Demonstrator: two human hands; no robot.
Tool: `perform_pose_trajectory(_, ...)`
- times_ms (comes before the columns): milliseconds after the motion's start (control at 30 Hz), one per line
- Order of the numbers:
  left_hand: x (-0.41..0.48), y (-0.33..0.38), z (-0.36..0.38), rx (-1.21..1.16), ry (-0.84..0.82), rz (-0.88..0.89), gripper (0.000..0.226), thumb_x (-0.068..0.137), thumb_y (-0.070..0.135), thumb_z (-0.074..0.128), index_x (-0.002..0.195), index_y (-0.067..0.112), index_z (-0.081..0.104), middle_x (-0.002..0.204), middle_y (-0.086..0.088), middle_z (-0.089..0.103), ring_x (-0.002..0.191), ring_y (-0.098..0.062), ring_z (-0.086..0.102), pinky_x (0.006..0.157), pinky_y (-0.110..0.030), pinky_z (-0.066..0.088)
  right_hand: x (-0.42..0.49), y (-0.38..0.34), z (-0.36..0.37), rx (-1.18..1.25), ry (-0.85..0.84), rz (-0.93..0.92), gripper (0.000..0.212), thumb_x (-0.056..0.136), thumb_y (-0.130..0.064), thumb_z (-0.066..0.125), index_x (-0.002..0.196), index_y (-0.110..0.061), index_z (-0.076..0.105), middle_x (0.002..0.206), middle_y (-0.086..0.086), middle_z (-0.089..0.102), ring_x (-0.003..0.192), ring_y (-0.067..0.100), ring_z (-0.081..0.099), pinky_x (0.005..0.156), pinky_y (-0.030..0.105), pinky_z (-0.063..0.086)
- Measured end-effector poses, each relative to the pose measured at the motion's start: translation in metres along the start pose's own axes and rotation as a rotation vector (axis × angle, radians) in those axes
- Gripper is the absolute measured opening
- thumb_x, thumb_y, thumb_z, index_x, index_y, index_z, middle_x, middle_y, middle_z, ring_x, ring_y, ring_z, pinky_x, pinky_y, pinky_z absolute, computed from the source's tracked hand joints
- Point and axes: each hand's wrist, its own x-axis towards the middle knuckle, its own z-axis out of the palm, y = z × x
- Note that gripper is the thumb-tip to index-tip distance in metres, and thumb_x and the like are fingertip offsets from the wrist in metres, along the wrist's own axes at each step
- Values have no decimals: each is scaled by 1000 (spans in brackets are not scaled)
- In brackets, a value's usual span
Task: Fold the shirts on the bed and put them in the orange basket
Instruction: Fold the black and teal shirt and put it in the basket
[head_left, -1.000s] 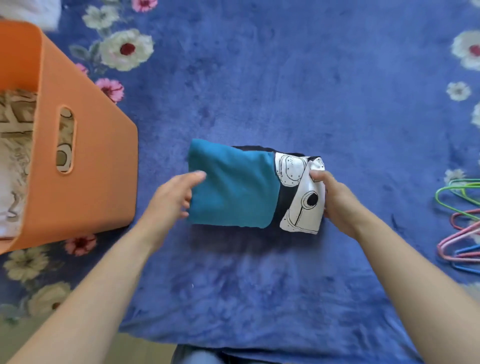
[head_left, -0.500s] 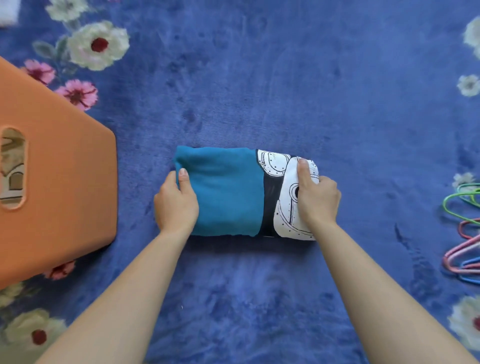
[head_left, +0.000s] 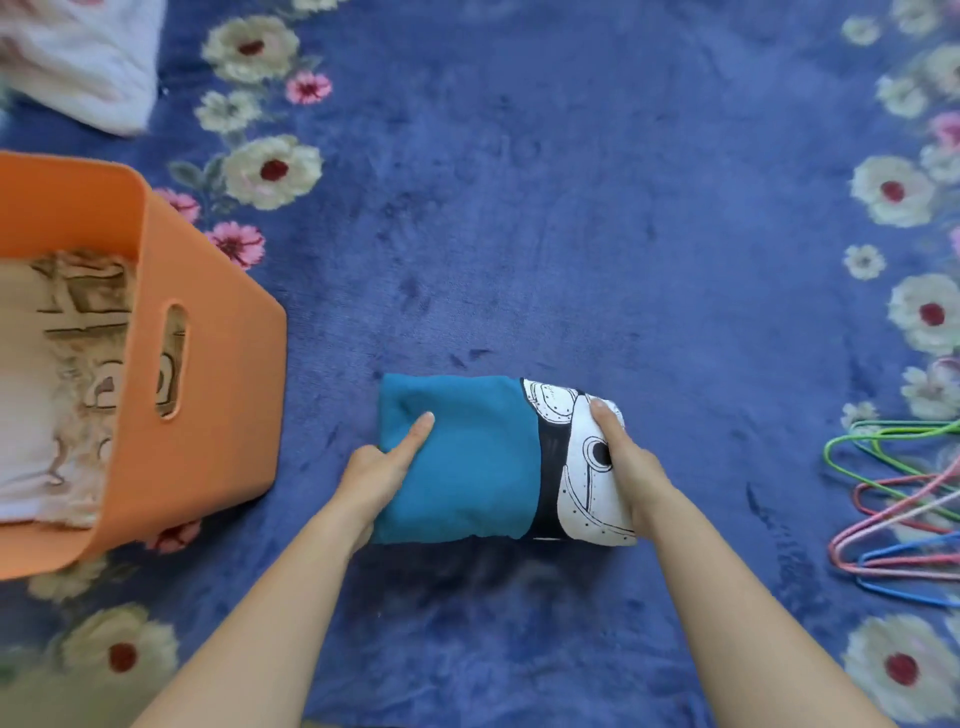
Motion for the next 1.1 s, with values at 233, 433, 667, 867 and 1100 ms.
perform_pose_trajectory(233, -99, -11, -43, -384, -345, -197, 48, 66, 29, 70, 109, 8, 70, 104, -16, 71, 78, -28, 70, 66, -35, 58, -88, 10, -18, 45, -301, 6, 62, 70, -70, 61, 108, -21, 72, 106, 8, 72, 97, 29, 69, 91, 46, 51)
perform_pose_trajectory(433, -195, 17, -139, -528, -442, 66, 24, 67, 12, 64, 87, 9, 78, 96, -14, 73, 74, -24, 71, 62, -30, 59, -206, -36, 16, -36, -445, -185, 57, 73, -69, 54, 100, -23, 75, 102, 6, 73, 86, 24, 72, 75, 37, 56)
perform_pose_trajectory(667, -227, 43, -237, -894, -403, 338, 33, 65, 20, 60, 93, 9, 75, 96, -13, 71, 77, -30, 70, 62, -38, 59, -279, -52, 113, 626, -802, -336, 69, 75, -64, 57, 115, -9, 70, 127, 9, 62, 115, 23, 61, 87, 40, 55)
perform_pose_trajectory(867, -203, 35, -299, -931, -422, 325, 55, 58, 7, 68, 113, 5, 64, 116, -13, 67, 101, -29, 67, 86, -39, 55, -320, -52, 276, 583, -809, -324, 66, 72, -50, 69, 124, -11, 61, 120, 10, 66, 111, 26, 63, 93, 43, 52)
perform_pose_trajectory(1100, -144, -1, -427, -915, -715, 343, 73, 80, 44, 55, 147, 21, 35, 152, -13, 32, 137, -36, 34, 110, -61, 19, -311, -60, 364, 382, -582, -299, 10, 84, -20, 61, 88, -19, 70, 79, 3, 74, 65, 16, 69, 72, 31, 53)
